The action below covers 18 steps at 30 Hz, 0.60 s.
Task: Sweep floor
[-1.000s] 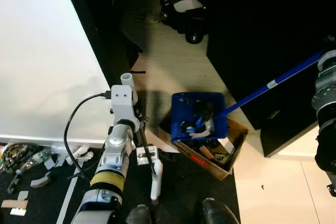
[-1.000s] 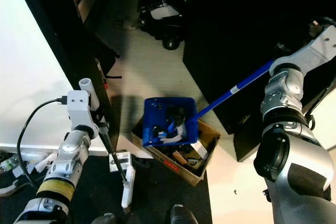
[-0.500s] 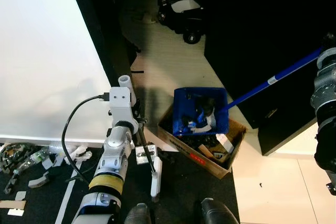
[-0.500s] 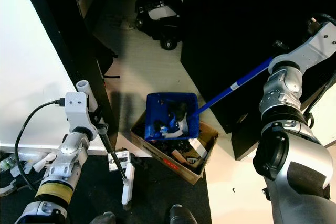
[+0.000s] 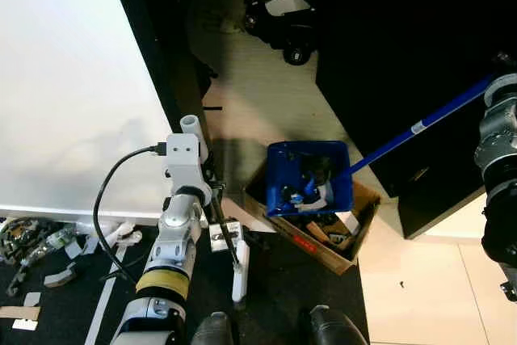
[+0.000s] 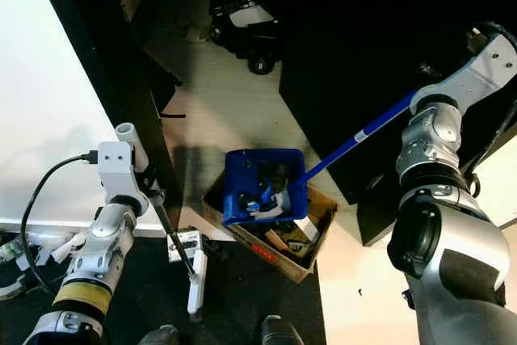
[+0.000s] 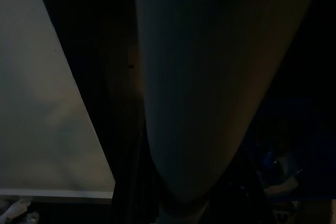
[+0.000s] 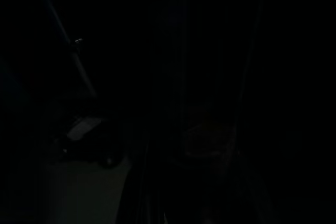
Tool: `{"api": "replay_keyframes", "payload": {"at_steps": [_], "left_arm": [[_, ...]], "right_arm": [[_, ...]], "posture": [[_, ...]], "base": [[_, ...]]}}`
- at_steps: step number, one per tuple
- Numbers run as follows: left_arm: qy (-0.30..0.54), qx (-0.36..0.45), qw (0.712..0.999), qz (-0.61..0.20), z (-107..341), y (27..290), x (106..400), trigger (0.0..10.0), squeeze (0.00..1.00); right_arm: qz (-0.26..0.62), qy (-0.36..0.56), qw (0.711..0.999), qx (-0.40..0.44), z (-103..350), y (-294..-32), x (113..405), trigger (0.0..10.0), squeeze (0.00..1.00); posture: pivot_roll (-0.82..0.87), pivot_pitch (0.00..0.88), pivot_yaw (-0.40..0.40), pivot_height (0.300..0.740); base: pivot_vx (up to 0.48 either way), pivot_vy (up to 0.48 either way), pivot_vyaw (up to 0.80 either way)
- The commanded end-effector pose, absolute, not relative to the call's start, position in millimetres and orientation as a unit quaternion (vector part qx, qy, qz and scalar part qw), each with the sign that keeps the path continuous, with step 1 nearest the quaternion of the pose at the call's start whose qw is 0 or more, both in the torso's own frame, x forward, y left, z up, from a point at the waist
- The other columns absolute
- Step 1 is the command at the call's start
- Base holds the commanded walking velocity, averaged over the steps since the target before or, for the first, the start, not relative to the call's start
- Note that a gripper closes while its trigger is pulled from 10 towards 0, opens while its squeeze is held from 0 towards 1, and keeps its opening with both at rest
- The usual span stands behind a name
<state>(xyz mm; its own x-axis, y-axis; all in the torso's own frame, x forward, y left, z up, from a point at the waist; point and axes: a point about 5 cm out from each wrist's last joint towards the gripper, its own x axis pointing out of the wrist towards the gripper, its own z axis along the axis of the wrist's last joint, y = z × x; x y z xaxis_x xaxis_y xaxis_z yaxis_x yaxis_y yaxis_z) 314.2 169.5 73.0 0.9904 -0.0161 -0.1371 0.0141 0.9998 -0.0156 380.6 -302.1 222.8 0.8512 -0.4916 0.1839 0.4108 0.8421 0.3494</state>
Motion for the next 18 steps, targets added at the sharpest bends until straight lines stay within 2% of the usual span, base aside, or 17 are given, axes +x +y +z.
{"api": "replay_keyframes", "payload": {"at_steps": [1, 10, 18], "left_arm": [[0.076, -0.004, 0.997, -0.010, 70.3, 169.5, 311.6, 10.0, 0.00], [0.075, -0.008, 0.997, -0.011, 70.2, 166.9, 311.1, 10.0, 0.00], [0.077, -0.007, 0.997, -0.013, 68.5, 167.0, 309.7, 10.0, 0.00]], "right_arm": [[-0.256, -0.161, 0.943, 0.138, 231.8, -307.8, 377.6, 10.0, 0.00], [-0.294, -0.163, 0.938, 0.084, 230.5, -305.7, 375.6, 10.0, 0.00], [-0.296, -0.184, 0.937, 0.032, 234.3, -290.4, 378.7, 10.0, 0.00]], "posture": [[0.01, 0.085, -0.044, 0.740], [0.00, 0.109, -0.048, 0.740], [0.00, 0.102, -0.045, 0.740]], "base": [[0.000, 0.000, 0.00], [0.000, 0.000, 0.00], [0.000, 0.000, 0.00]]}}
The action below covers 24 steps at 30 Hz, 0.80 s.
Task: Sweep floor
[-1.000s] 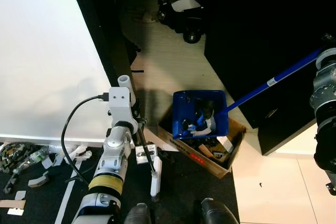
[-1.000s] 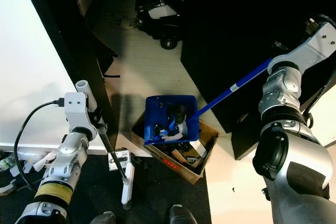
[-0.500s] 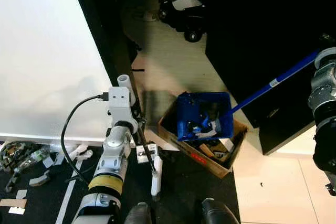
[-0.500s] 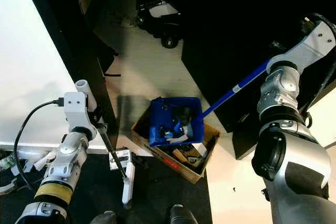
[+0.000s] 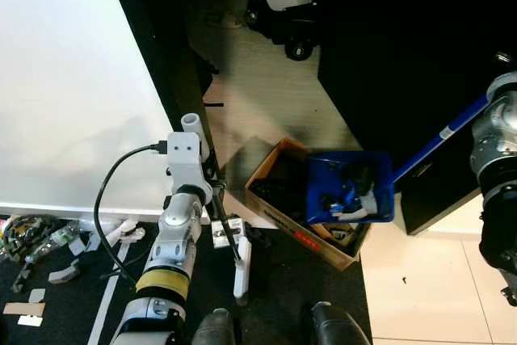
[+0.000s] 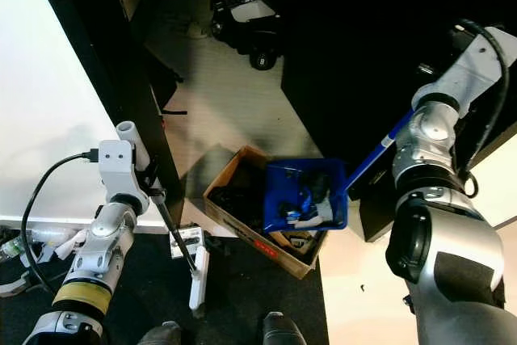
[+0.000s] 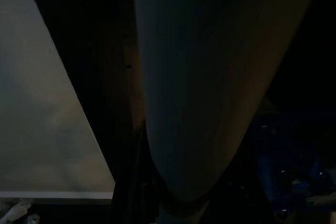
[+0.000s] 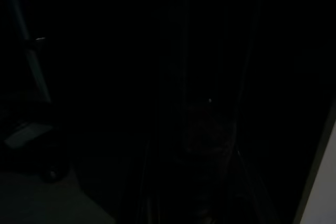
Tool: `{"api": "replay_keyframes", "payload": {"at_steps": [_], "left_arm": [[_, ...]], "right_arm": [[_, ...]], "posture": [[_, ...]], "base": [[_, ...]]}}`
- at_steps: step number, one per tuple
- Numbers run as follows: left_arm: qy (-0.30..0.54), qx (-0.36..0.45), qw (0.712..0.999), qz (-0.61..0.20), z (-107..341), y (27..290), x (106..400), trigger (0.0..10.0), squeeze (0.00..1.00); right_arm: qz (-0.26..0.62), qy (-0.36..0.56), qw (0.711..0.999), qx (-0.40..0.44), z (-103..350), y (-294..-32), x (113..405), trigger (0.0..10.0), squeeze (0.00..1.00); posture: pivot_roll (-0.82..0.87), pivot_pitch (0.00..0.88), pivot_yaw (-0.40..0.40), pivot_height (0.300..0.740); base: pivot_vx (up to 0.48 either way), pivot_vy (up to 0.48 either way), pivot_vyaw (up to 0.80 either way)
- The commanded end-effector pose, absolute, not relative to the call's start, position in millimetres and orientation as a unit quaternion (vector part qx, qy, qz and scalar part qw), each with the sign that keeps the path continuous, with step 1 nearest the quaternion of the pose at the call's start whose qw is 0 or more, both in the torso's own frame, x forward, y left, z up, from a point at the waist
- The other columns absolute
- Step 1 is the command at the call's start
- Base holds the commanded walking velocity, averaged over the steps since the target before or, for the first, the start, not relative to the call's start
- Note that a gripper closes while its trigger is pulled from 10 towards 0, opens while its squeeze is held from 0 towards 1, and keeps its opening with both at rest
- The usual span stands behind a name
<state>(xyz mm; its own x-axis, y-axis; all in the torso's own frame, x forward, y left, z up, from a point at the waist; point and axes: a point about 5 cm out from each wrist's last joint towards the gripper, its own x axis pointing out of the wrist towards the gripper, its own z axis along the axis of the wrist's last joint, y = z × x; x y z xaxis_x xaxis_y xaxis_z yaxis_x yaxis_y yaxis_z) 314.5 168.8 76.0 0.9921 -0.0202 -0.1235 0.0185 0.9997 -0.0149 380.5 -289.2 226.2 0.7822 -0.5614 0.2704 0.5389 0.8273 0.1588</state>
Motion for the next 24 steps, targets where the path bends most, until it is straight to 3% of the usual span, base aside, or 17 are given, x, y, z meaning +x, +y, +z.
{"api": "replay_keyframes", "payload": {"at_steps": [1, 10, 16, 24], "left_arm": [[0.077, -0.007, 0.997, -0.014, 68.6, 166.9, 309.8, 10.0, 0.00], [0.072, -0.005, 0.997, -0.012, 71.2, 168.7, 311.7, 10.0, 0.00], [0.071, -0.005, 0.997, -0.009, 72.0, 169.1, 312.3, 10.0, 0.00], [0.069, -0.007, 0.998, -0.003, 72.4, 170.9, 312.3, 10.0, 0.00]], "right_arm": [[-0.298, -0.185, 0.936, 0.023, 234.3, -287.3, 379.4, 10.0, 0.00], [-0.296, -0.207, 0.930, -0.065, 240.6, -258.6, 386.5, 10.0, 0.00], [-0.246, -0.240, 0.928, -0.142, 246.4, -222.6, 393.7, 10.0, 0.00], [-0.223, -0.253, 0.928, -0.156, 247.5, -198.5, 397.4, 10.0, 0.00]], "posture": [[0.00, 0.101, -0.045, 0.740], [0.01, 0.088, -0.047, 0.740], [0.01, 0.089, -0.054, 0.740], [0.01, 0.095, -0.065, 0.740]], "base": [[0.000, 0.000, 0.00], [0.000, 0.000, 0.00], [0.000, 0.000, 0.00], [0.000, 0.000, 0.00]]}}
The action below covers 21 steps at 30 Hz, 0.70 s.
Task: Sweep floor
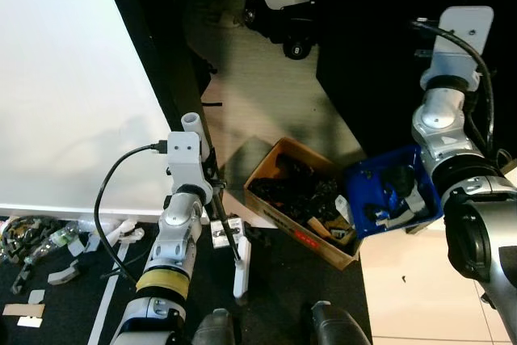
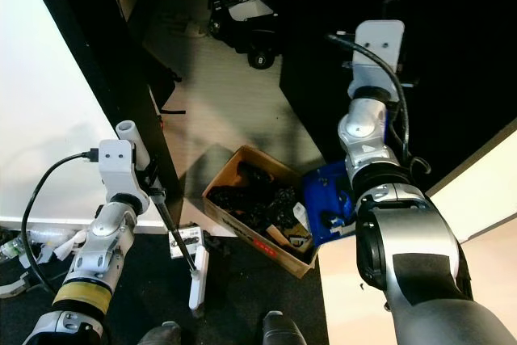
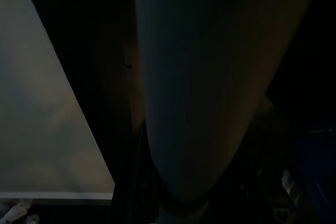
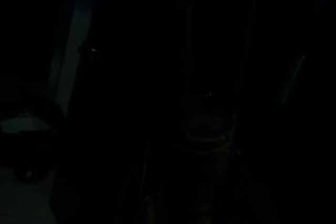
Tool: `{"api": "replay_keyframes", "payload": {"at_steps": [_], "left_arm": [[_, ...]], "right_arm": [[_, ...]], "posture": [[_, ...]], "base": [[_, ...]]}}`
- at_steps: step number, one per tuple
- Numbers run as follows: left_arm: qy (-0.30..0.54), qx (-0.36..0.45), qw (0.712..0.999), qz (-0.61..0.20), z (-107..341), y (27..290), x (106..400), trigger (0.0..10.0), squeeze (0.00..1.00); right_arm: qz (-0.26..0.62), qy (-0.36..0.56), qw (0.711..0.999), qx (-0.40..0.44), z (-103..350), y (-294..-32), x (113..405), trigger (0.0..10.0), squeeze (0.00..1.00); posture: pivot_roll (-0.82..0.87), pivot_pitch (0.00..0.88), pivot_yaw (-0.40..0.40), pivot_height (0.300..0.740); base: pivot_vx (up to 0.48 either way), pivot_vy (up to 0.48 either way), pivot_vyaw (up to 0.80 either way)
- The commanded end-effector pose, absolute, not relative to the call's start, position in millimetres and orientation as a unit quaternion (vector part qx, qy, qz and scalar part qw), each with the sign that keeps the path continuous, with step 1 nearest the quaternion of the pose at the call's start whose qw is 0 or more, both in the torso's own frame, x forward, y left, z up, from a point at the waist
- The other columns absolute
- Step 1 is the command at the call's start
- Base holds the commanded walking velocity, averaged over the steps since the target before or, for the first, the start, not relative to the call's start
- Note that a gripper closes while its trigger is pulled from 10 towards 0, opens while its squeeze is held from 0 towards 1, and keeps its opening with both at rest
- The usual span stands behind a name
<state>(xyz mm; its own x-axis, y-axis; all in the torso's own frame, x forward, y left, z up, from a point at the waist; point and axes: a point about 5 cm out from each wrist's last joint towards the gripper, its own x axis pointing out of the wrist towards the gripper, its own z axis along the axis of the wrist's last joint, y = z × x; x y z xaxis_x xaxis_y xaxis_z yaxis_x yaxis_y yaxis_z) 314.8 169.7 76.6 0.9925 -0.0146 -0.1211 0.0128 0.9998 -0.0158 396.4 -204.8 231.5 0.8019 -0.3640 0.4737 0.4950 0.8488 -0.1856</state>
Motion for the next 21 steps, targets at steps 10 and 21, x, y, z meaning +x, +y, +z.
{"api": "replay_keyframes", "payload": {"at_steps": [10, 21], "left_arm": [[0.067, -0.008, 0.998, 0.005, 73.9, 173.5, 312.8, 10.0, 0.00], [0.066, -0.009, 0.998, 0.008, 73.3, 174.0, 311.1, 10.0, 0.00]], "right_arm": [[-0.166, -0.281, 0.930, -0.170, 249.6, -155.1, 400.0, 10.0, 0.00], [-0.080, -0.315, 0.919, -0.224, 241.1, -116.8, 395.2, 10.0, 0.00]], "posture": [[0.02, 0.100, -0.071, 0.740], [0.02, 0.103, -0.076, 0.740]], "base": [[0.000, 0.000, 0.00], [0.000, 0.000, 0.00]]}}
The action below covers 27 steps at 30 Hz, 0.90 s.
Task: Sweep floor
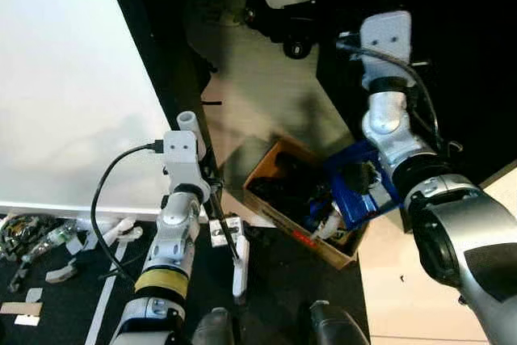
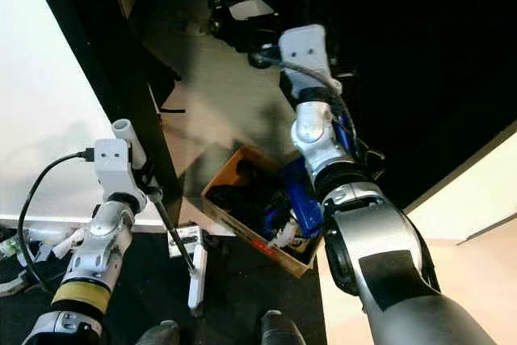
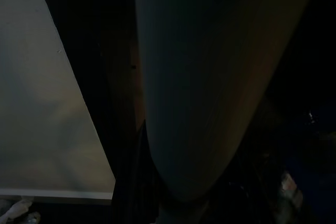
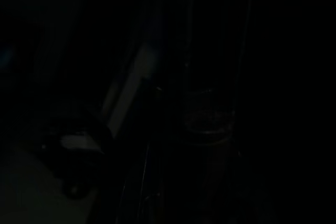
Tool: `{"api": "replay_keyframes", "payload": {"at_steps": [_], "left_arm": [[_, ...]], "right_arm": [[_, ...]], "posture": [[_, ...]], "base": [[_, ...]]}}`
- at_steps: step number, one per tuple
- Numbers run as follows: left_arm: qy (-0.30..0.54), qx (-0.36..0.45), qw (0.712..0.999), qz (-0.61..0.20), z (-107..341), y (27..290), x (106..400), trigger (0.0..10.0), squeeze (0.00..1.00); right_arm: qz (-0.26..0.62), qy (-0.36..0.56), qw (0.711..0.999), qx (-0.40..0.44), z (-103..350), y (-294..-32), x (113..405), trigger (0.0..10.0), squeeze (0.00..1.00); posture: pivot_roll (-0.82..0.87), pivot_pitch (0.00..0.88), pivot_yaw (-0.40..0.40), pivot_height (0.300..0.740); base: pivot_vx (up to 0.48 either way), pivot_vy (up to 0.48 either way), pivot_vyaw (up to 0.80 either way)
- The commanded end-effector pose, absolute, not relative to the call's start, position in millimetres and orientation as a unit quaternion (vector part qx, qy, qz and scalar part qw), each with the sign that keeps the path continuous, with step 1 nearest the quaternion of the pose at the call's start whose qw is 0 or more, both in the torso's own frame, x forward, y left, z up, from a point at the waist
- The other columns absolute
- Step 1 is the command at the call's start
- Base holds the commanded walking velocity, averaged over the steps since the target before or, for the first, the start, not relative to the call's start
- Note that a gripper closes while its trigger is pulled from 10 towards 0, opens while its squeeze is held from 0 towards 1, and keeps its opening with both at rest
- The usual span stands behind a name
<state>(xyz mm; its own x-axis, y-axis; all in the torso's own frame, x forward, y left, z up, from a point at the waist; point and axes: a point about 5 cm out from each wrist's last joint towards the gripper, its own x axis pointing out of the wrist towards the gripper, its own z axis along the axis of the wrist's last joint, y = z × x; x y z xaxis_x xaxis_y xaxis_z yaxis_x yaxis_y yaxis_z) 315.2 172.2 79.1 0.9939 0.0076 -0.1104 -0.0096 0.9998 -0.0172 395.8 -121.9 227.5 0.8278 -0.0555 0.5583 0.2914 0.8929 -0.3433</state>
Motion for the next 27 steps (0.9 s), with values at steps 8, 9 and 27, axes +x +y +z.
{"api": "replay_keyframes", "payload": {"at_steps": [8, 9, 27], "left_arm": [[0.066, -0.010, 0.998, 0.008, 73.8, 173.8, 312.0, 10.0, 0.00], [0.066, -0.011, 0.998, 0.007, 73.9, 173.7, 312.1, 10.0, 0.00], [0.067, -0.008, 0.998, 0.004, 73.2, 174.3, 312.5, 10.0, 0.00]], "right_arm": [[-0.029, -0.345, 0.902, -0.257, 239.5, -97.3, 390.4, 10.0, 0.00], [-0.016, -0.351, 0.899, -0.262, 238.2, -92.1, 388.9, 10.0, 0.00], [-0.048, -0.366, 0.896, -0.248, 263.4, -119.2, 394.5, 10.0, 0.00]], "posture": [[0.01, 0.101, -0.076, 0.740], [0.01, 0.104, -0.075, 0.740], [0.00, 0.084, -0.069, 0.740]], "base": [[0.000, 0.000, 0.00], [0.000, 0.000, 0.00], [0.000, 0.000, 0.00]]}}
